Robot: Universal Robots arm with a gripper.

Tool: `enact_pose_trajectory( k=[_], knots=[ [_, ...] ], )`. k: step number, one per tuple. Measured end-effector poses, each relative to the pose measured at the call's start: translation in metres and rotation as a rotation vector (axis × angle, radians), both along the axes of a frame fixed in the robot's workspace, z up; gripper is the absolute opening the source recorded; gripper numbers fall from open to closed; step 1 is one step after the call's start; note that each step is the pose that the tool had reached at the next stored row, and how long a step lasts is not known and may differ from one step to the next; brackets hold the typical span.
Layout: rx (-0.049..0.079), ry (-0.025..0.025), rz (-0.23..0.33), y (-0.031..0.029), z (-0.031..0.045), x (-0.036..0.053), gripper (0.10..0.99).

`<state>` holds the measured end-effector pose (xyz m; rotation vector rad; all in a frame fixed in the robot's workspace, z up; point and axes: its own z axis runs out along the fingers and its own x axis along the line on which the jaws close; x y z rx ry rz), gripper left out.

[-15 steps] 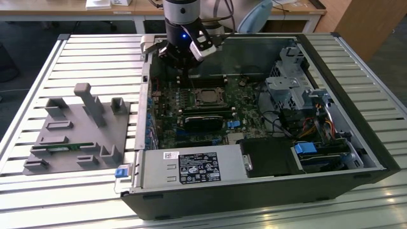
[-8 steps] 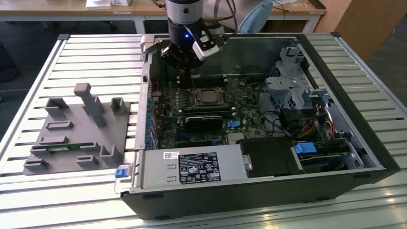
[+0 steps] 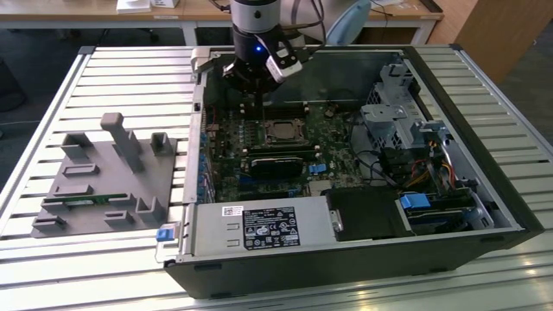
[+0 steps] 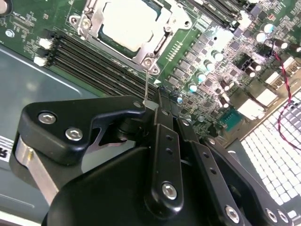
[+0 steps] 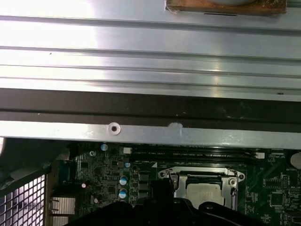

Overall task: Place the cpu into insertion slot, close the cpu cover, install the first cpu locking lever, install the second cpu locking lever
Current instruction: 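Install the first cpu locking lever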

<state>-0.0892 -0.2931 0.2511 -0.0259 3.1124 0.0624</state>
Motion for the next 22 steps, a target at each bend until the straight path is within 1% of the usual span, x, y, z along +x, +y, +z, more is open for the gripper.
enact_pose_trajectory(
  k=[5,9,14,15,16,18,19,22],
  knots=[
    [0.0,0.0,0.0,0.0,0.0,0.0054,0.122],
    [0.0,0.0001,0.0,0.0,-0.0002,0.0118,0.122],
    [0.0,0.0,0.0,0.0,-0.0005,0.0246,0.122],
    [0.003,0.0,0.0,0.0,-0.0006,0.0281,0.122],
    [0.009,0.0002,0.0,-0.0001,-0.0006,0.0312,0.122],
    [0.03,0.0,0.0,0.0,-0.0013,0.0335,0.122],
    [0.032,-0.0002,0.0,0.0001,-0.002,0.0335,0.122],
    [0.032,0.0,0.0,0.0,-0.0034,0.0335,0.122]
  ],
)
